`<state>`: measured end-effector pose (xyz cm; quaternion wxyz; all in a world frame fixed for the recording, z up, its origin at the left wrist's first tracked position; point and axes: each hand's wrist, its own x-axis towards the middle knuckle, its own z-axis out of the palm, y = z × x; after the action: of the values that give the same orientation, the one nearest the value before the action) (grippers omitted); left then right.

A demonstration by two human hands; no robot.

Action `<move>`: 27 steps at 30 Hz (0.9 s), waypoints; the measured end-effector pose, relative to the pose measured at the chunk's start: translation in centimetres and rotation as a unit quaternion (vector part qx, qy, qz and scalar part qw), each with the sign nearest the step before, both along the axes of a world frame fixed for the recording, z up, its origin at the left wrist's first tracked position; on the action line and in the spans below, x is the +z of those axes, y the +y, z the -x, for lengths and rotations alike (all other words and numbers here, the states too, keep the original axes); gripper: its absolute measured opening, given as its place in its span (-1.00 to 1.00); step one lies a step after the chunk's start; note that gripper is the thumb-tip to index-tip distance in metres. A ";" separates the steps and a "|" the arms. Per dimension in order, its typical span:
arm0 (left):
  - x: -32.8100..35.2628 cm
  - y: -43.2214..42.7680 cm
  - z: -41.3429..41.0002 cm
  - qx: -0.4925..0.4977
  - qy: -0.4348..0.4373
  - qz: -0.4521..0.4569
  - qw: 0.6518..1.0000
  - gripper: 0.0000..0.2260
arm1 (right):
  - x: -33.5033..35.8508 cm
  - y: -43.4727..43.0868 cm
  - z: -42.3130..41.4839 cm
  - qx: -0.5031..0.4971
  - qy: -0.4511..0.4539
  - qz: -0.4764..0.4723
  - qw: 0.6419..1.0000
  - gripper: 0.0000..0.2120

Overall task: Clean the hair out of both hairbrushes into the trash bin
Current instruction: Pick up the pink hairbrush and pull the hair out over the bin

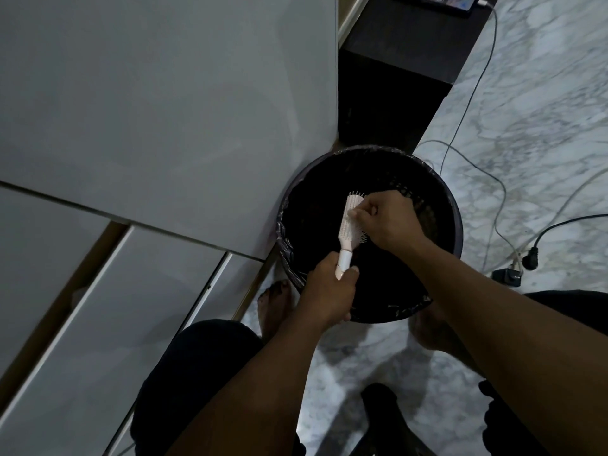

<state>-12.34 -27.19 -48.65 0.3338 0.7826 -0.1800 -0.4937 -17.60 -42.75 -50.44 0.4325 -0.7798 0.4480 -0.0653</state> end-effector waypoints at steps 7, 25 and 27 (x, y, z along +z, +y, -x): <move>-0.2 -0.5 -0.4 0.073 -0.008 -0.007 0.997 -0.94 | 0.5 -0.3 -0.2 -0.272 -0.124 -0.249 0.921 -0.63; -0.2 -0.9 0.3 0.041 0.076 0.015 0.996 -0.89 | -1.3 -0.3 0.3 -0.199 -0.098 -0.108 0.969 -0.88; -0.3 -0.9 0.4 0.036 0.075 0.009 0.997 -0.89 | -1.5 0.0 0.4 -0.200 -0.088 -0.070 0.973 -0.89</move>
<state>-12.77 -28.06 -48.91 0.3706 0.7467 -0.1306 -0.5367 -17.96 -42.79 -51.96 0.5021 -0.6333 0.5584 -0.1870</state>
